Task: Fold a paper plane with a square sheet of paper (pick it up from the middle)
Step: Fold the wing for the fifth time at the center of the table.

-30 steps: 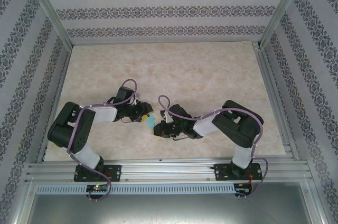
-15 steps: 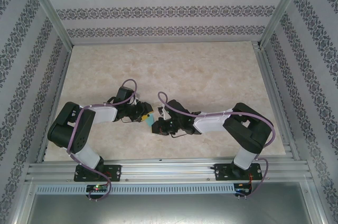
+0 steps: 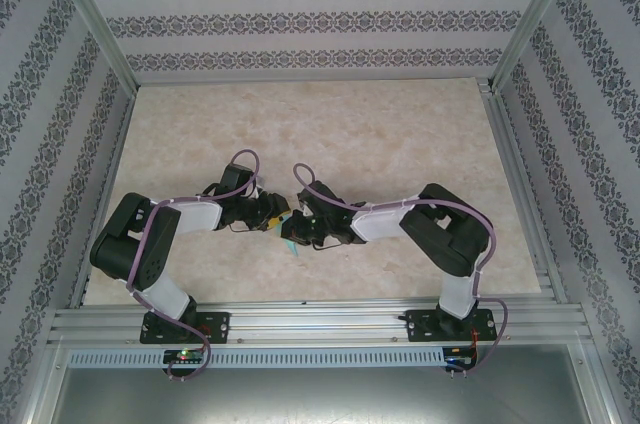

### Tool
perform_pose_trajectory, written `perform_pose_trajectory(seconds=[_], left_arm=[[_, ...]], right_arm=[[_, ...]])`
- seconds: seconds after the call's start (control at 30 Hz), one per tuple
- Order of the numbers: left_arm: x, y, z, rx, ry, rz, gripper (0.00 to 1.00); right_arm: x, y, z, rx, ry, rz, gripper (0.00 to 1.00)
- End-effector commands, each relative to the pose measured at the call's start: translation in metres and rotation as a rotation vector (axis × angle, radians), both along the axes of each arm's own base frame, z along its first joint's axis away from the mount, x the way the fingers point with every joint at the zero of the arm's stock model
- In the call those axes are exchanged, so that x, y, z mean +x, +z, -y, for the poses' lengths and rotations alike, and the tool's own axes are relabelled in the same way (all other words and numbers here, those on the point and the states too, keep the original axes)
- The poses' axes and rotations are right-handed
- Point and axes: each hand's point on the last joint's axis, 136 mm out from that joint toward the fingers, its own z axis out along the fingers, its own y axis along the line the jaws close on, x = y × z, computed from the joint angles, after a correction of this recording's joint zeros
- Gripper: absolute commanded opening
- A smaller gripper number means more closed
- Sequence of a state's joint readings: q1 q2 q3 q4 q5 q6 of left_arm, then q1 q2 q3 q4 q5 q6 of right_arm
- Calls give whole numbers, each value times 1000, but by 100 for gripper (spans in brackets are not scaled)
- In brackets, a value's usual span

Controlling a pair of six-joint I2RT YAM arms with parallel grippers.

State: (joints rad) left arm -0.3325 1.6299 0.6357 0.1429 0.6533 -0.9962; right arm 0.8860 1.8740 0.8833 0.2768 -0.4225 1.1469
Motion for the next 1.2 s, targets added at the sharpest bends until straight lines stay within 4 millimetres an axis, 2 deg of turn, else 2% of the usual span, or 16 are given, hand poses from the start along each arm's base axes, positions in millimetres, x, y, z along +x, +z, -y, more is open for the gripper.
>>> perform_pose_trajectory(seconds=[0.0,0.2,0.43,0.57,0.8,1.0,1.17], left_arm=[[-13,-19,-14,80,9,-69,42],[-14,-20,-14,82,8,-71,42],[-14,-22,-18,97,26,-79,41],[-15,-25,-18,100,29,-87,41],[-17,-30,-22,112,38,-109,41],[-16,-29,-22,108,39,-111,41],[-16,-28,-22,109,35,-106,41]], right_arm=[[12,7,-7,23,-38,8,11],[2,-9,-1,-29,-18,-52,11],[-38,-36,20,-91,28,-138,11],[-51,-46,33,-130,23,-159,11],[-58,-38,43,-175,54,-134,12],[-76,-36,56,-275,125,-122,12],[-74,-27,67,-327,125,-86,12]])
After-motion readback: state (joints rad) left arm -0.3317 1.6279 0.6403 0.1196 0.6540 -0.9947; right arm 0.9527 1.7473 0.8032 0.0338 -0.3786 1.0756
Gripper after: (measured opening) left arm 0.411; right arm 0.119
